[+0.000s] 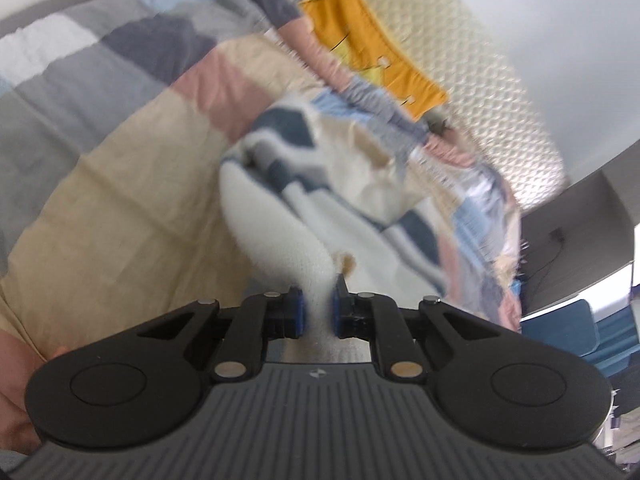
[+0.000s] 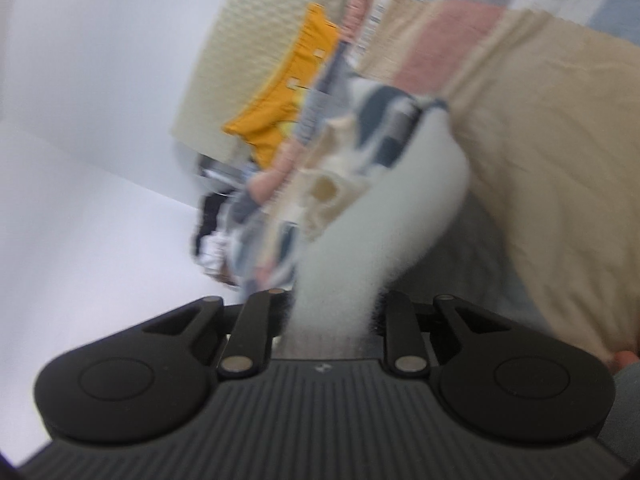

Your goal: Fold large clothes

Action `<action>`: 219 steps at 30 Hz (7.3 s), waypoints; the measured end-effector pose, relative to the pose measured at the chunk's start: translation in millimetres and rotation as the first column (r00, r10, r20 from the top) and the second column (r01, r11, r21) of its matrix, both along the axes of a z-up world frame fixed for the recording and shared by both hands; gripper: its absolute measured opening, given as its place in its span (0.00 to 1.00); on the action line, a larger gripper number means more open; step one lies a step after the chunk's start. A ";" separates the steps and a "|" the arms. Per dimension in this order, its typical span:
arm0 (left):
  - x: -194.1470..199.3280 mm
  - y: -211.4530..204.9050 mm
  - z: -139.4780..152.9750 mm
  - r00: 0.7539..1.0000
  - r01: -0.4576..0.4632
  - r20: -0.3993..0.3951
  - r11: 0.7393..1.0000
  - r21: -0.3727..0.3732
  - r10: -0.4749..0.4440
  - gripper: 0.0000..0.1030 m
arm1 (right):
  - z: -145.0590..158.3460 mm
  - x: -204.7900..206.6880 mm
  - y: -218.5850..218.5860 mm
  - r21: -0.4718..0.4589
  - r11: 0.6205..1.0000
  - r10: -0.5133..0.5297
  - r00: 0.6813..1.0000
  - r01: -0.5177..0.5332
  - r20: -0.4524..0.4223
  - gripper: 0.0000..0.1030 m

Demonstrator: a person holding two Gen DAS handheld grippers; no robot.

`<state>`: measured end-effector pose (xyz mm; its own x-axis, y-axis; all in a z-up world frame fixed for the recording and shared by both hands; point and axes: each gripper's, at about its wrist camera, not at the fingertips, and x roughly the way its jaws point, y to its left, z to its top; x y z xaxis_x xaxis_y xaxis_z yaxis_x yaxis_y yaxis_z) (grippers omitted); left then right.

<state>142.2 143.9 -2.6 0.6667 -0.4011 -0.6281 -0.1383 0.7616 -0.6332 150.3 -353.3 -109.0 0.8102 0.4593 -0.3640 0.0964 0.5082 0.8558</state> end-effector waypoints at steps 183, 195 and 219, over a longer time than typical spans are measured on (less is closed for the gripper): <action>144.0 -57.9 -90.0 0.978 0.011 0.190 0.931 0.365 -0.086 0.16 | -26.6 174.2 36.1 -0.750 0.660 -0.043 0.999 0.046 0.024 0.53; 81.7 -117.5 -92.5 0.956 0.149 0.171 0.899 0.413 -0.237 0.16 | -22.5 104.0 80.2 -0.712 0.699 0.123 0.992 -0.066 0.029 0.52; 82.6 -125.3 -113.8 0.966 0.212 0.059 0.901 0.377 -0.252 0.25 | -47.4 105.2 108.2 -0.720 0.674 0.173 0.983 -0.163 -0.061 0.52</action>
<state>224.8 18.6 -116.4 0.6519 -0.3087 -0.6926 0.1221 0.9442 -0.3059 255.4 -245.2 -156.4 0.7519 0.1881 -0.6319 -0.0595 0.9739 0.2192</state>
